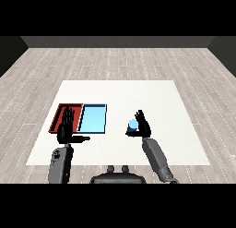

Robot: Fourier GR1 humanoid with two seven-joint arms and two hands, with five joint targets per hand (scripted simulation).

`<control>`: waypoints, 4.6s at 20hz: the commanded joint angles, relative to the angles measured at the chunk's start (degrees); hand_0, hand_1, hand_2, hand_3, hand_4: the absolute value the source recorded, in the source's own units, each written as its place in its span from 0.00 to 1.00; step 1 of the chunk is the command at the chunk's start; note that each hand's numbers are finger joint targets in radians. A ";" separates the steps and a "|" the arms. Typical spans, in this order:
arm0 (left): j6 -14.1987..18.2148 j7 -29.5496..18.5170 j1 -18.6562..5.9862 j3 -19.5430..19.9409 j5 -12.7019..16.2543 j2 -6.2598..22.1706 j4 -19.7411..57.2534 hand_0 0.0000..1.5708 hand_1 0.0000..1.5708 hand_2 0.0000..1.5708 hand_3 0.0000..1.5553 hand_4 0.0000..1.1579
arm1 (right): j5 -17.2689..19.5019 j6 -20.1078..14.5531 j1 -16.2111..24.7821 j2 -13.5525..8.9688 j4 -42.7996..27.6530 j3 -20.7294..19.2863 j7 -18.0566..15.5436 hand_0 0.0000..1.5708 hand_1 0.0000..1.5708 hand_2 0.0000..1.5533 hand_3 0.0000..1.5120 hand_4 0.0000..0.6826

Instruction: Pick the blue can and put it in the blue box

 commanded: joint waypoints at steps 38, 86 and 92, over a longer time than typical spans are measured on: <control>0.63 5.30 -2.28 -6.60 -4.07 -2.05 3.30 0.00 0.00 0.00 0.00 0.00 | 11.52 -26.42 -8.82 -8.87 -12.14 9.66 14.48 0.91 0.91 0.93 0.92 0.91; 19.59 4.55 -17.15 -30.73 8.65 -3.41 26.91 0.00 0.00 0.00 0.00 0.00 | 28.23 -19.29 -11.85 0.19 -19.29 8.39 20.34 0.94 0.94 0.94 0.92 0.89; 14.63 6.75 -19.99 -25.32 9.52 -2.38 27.16 0.00 0.00 0.00 0.00 0.00 | 26.40 -23.26 -13.21 0.19 -15.39 13.13 16.92 0.95 0.95 0.94 0.93 0.89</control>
